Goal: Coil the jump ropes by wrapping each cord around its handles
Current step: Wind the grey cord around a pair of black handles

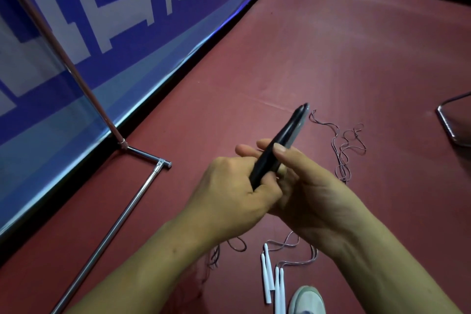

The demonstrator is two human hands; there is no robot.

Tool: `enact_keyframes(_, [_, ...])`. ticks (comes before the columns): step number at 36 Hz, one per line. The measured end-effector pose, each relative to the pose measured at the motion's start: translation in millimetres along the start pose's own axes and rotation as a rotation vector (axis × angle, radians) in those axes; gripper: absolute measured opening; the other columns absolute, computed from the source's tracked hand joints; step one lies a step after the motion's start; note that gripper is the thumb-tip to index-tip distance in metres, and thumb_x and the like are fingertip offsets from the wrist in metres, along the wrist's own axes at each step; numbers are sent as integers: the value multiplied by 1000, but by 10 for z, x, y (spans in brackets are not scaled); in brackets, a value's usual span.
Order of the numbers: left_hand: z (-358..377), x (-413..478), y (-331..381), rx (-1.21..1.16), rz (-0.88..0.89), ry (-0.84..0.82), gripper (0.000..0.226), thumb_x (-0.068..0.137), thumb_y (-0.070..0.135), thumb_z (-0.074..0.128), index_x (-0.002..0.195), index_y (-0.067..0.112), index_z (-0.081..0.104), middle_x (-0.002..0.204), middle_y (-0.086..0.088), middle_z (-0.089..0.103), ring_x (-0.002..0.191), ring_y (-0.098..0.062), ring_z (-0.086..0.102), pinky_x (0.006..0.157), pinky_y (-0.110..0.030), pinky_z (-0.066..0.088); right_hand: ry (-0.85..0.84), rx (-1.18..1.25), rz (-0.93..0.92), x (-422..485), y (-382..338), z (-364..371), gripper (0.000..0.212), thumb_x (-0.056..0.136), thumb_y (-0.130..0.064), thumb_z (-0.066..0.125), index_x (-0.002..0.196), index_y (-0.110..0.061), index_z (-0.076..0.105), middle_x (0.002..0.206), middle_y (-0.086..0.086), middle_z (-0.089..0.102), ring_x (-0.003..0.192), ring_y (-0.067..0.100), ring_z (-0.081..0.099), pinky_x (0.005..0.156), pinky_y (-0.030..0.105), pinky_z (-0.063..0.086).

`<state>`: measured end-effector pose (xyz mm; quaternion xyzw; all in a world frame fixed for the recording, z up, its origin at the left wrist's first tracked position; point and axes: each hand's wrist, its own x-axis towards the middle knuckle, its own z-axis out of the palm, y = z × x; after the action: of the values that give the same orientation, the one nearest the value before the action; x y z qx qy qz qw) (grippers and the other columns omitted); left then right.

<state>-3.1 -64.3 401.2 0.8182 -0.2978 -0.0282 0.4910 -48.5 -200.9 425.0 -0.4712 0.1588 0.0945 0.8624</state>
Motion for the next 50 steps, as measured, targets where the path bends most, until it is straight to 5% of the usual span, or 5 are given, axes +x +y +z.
enact_keyframes(7, [-18, -62, 182, -481, -129, -240, 20, 85, 34, 52, 70, 28, 64, 54, 6, 52, 52, -4, 46, 50, -29, 37, -272, 196, -144, 45, 5, -49, 66, 73, -15, 85, 135, -9, 63, 92, 8, 74, 127, 42, 59, 106, 54, 48])
enact_keyframes(11, [-22, -71, 175, -631, -183, -270, 38, 77, 44, 54, 93, 10, 60, 72, -14, 50, 66, -18, 48, 55, -35, 40, -276, 63, -129, 14, -7, -34, 31, 89, -31, 69, 110, -9, 75, 92, 10, 76, 124, 40, 62, 102, 49, 53])
enact_keyframes(15, [-71, -56, 168, -420, -153, -333, 22, 88, 43, 52, 78, 26, 61, 59, 17, 55, 55, 3, 50, 55, -13, 40, -185, 18, -135, -14, -59, -8, 25, 92, -29, 59, 84, -8, 70, 73, 13, 70, 116, 43, 66, 89, 45, 59])
enact_keyframes(42, [-179, -20, -90, 209, -27, -332, 22, 92, 29, 71, 71, 30, 64, 53, 6, 51, 50, -10, 47, 49, -18, 29, -6, -85, -11, -24, -155, -105, 26, 97, -24, 55, 79, -5, 53, 56, 9, 43, 114, 39, 69, 81, 60, 57])
enact_keyframes(50, [-190, -34, -149, 13, 89, -254, 2, 88, 20, 67, 88, 22, 66, 100, 31, 69, 70, -11, 66, 62, -27, 51, 72, -102, 20, -19, -165, -120, 28, 96, -24, 55, 72, -10, 52, 55, 10, 47, 84, 27, 67, 96, 65, 49])
